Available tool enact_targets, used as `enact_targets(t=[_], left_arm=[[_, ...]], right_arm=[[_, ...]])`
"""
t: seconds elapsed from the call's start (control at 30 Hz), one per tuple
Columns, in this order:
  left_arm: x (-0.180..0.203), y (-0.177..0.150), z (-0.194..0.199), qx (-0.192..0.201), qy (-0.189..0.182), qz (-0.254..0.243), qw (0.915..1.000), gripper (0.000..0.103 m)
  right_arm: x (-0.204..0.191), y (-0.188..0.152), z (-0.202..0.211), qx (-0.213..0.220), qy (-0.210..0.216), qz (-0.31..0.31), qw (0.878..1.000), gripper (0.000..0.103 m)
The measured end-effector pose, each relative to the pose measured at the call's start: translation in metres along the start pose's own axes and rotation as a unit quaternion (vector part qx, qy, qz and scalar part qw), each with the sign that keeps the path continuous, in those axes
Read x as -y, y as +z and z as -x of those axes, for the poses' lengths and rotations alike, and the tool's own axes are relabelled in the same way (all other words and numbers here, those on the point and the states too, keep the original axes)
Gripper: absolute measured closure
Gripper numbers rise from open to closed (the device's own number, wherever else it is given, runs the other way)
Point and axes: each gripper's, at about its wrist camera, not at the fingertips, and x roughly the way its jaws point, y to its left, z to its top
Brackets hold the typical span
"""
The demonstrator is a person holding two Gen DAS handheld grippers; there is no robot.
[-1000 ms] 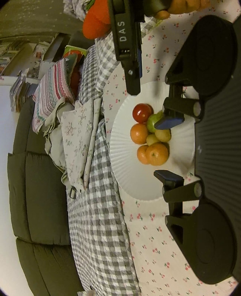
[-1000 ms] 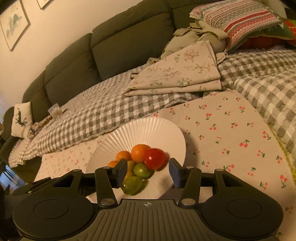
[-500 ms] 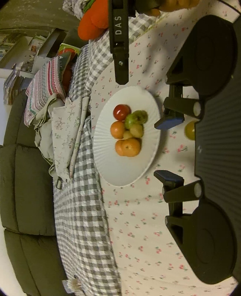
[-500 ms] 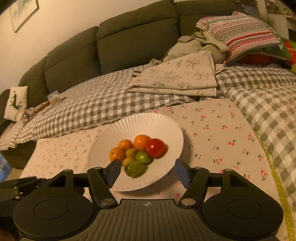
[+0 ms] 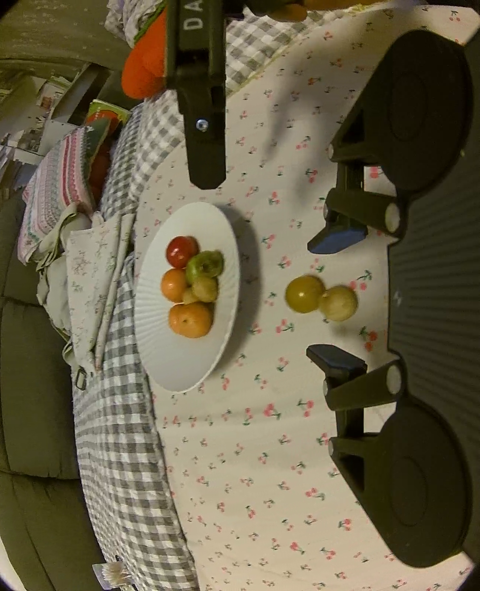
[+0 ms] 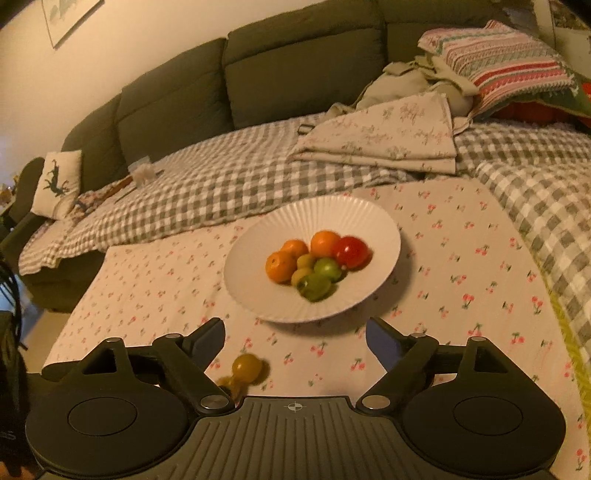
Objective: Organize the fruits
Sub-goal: 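Grasp another yellow fruit on the cloth with the left tool, then grasp the olive-brown fruit with the right tool while the left tool holds the yellow fruit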
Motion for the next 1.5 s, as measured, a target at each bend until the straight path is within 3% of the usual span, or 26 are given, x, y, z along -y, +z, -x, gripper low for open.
enact_targets(t=[0.3,0.43,0.6,0.83,1.13,1.3,1.5], left_arm=[[0.005,-0.007,-0.015,-0.014,0.013,-0.02,0.9996,0.053],[0.007,-0.01,-0.024,-0.02,0.019,-0.033,0.9991,0.061],[0.005,-0.012,-0.029,-0.025,0.022,-0.034,0.9989,0.08],[-0.001,-0.012,-0.027,-0.019,0.031,-0.033,0.9988,0.081],[-0.048,-0.002,-0.01,-0.023,0.102,0.053,0.9931,0.081],[-0.066,0.001,-0.006,-0.017,0.11,0.094,0.9893,0.081],[-0.07,0.002,-0.005,-0.015,0.115,0.106,0.9876,0.081]], right_arm=[[0.007,-0.004,-0.01,-0.02,-0.008,-0.009,1.0,0.015],[0.006,-0.006,-0.014,-0.023,-0.01,-0.005,1.0,0.015],[0.006,-0.007,-0.017,-0.028,-0.013,-0.001,1.0,0.015],[0.005,-0.01,-0.023,-0.033,-0.009,0.003,0.999,0.015],[-0.006,-0.026,-0.049,-0.066,0.007,0.031,0.997,0.016],[-0.027,-0.035,-0.067,-0.069,0.03,0.07,0.995,0.018],[-0.045,-0.044,-0.083,-0.068,0.038,0.113,0.991,0.031]])
